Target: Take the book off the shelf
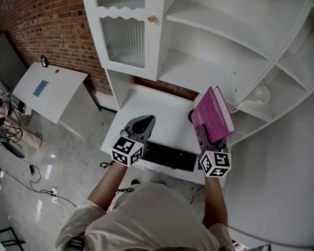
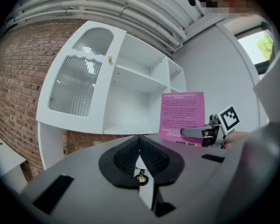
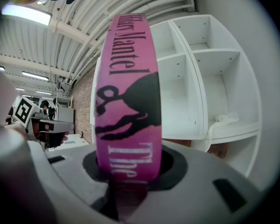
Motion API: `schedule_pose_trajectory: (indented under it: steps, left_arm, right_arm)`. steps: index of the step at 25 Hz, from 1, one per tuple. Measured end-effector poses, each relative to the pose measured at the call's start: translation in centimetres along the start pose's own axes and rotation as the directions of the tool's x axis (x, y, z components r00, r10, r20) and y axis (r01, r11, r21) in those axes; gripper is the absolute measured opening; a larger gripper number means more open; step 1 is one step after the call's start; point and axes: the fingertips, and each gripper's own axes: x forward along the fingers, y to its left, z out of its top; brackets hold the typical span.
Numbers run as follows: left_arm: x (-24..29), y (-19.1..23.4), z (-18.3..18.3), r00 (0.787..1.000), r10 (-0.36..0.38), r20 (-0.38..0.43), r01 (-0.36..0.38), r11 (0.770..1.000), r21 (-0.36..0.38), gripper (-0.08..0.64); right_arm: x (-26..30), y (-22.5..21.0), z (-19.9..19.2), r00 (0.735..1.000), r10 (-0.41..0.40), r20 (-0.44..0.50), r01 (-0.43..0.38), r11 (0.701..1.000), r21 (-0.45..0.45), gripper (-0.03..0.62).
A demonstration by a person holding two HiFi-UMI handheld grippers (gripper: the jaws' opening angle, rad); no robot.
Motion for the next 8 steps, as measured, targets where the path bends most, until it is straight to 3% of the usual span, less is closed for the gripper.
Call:
schedule_pose_trajectory:
  steps: [8]
  left_arm:
    - [-0.14, -0.07, -0.42, 1.0, -0.004, 0.005, 0.004, 1.0, -0.024, -0.006]
  right_arm:
    - [-0.28, 0.15, -0.1, 1.0, -0.024, 0.0, 0.024, 1.0, 0.017, 0.143]
